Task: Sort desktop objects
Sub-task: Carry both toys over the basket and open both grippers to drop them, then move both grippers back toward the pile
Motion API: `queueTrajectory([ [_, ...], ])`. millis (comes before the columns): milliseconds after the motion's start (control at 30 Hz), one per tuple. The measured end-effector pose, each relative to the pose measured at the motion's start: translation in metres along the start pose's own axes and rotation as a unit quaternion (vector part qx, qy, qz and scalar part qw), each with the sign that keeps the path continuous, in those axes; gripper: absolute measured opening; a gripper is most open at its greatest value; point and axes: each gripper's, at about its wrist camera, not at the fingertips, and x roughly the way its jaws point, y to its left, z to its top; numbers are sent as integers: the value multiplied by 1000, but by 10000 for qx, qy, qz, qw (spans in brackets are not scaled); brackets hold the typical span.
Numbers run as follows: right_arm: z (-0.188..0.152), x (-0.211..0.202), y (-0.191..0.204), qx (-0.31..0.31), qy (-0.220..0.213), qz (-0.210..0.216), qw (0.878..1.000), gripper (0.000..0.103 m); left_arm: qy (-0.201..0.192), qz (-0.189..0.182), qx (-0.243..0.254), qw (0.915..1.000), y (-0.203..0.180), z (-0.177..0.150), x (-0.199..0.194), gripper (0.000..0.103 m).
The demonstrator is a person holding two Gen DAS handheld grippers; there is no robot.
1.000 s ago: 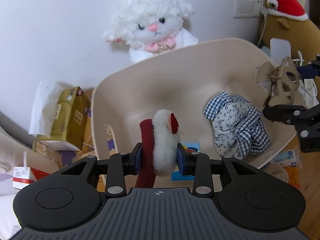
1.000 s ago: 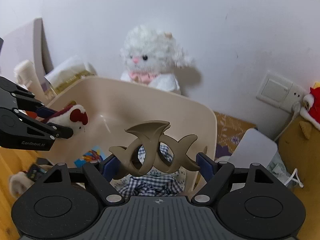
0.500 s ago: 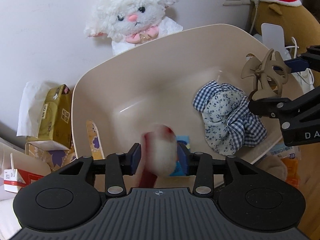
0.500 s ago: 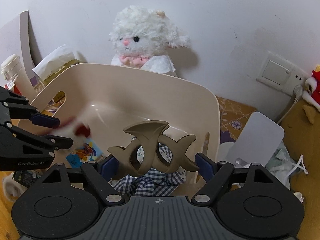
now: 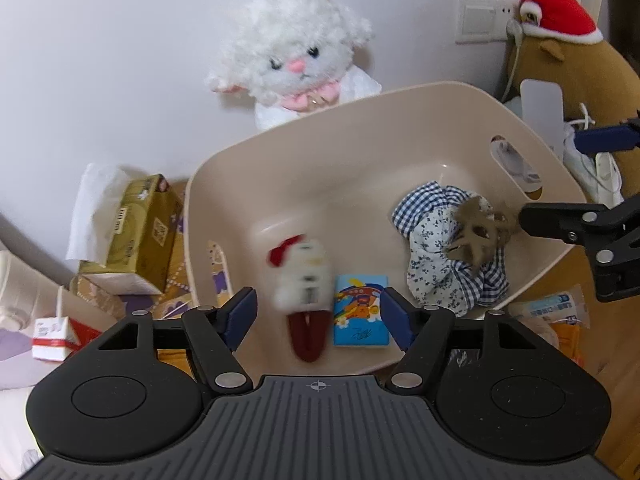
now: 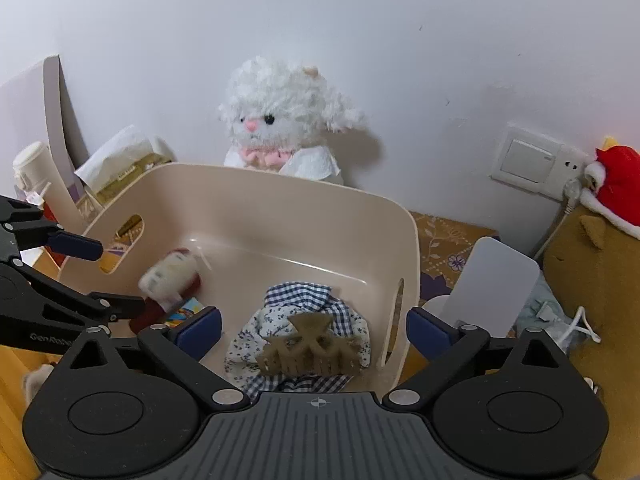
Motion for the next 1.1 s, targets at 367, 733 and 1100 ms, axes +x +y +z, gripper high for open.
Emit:
queueTrajectory([
  [367, -36, -19, 2, 220, 186, -127, 9995, 103, -43, 79, -89, 9999, 27, -39, -35, 74],
  [733, -71, -18, 12, 174, 504, -198, 9984, 103, 487, 51, -92, 9988, 35, -86, -29, 74],
  [1100, -94, -3, 16, 187, 916, -283, 9952, 103, 1078, 10, -79, 9941, 31, -120, -6, 74],
])
